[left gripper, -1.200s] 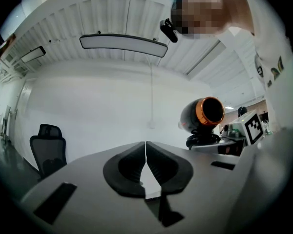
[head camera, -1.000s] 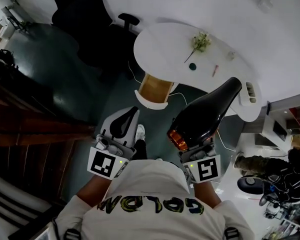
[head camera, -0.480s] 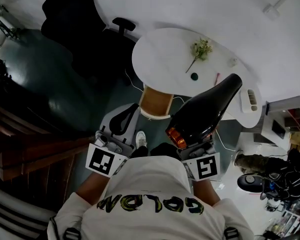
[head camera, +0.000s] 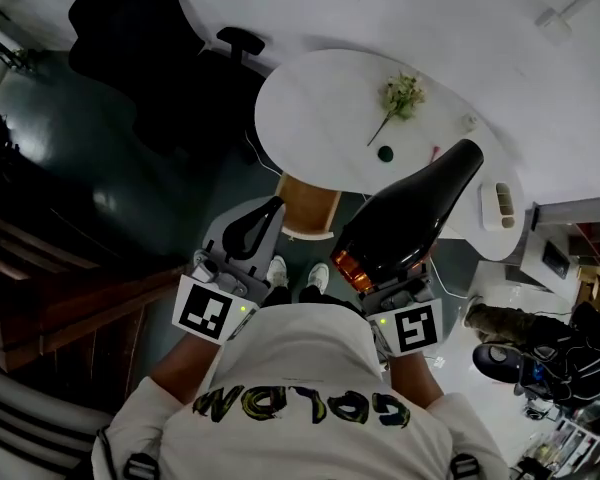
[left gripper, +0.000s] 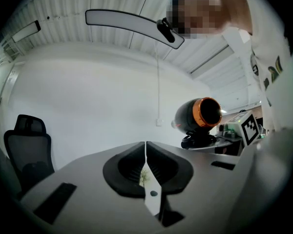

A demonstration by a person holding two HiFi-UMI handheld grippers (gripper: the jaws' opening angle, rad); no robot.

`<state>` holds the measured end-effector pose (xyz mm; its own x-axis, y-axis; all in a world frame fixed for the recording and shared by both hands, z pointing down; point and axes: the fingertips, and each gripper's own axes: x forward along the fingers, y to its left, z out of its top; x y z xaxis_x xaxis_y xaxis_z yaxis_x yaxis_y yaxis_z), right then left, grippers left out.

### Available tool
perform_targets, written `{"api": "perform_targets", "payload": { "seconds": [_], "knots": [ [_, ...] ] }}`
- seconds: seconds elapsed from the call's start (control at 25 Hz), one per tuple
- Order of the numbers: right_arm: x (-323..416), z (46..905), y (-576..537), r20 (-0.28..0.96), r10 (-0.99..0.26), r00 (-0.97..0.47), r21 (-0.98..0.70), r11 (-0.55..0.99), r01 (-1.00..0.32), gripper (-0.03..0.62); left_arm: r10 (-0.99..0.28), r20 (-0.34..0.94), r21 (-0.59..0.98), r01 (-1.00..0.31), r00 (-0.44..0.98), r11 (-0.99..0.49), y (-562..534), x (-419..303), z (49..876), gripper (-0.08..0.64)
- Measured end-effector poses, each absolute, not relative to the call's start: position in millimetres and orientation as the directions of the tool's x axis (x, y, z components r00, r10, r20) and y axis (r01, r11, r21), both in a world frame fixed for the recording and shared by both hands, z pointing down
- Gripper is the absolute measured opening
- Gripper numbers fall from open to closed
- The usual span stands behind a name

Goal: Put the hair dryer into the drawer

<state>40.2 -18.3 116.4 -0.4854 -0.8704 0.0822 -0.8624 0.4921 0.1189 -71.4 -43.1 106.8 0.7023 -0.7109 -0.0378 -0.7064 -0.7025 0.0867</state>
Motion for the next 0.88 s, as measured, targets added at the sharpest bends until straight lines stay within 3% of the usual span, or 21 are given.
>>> {"api": "perform_targets", "payload": {
  "seconds": [0.16, 0.32, 0.88],
  "knots": [
    [44, 140, -26, 0.134, -0.852, -0.507, 0.098, 0.52, -0.849, 0.245, -0.71, -0.037, 0.091, -0.705, 0.704, -0.703, -55, -64, 122, 0.017],
    [44, 173, -28, 0.202, -0.821, -0.535, 0.057, 0.555, -0.83, 0.244, -0.701, 0.052, 0.121, -0.701, 0.711, -0.702, -60, -60, 156, 0.026],
    [38, 303, -14, 0.416, -0.645, -0.641, -0.052, 0.687, -0.725, 0.244, -0.697, 0.19, 0.215, -0.722, 0.692, -0.658, -72, -60, 265, 0.029]
  ]
}}
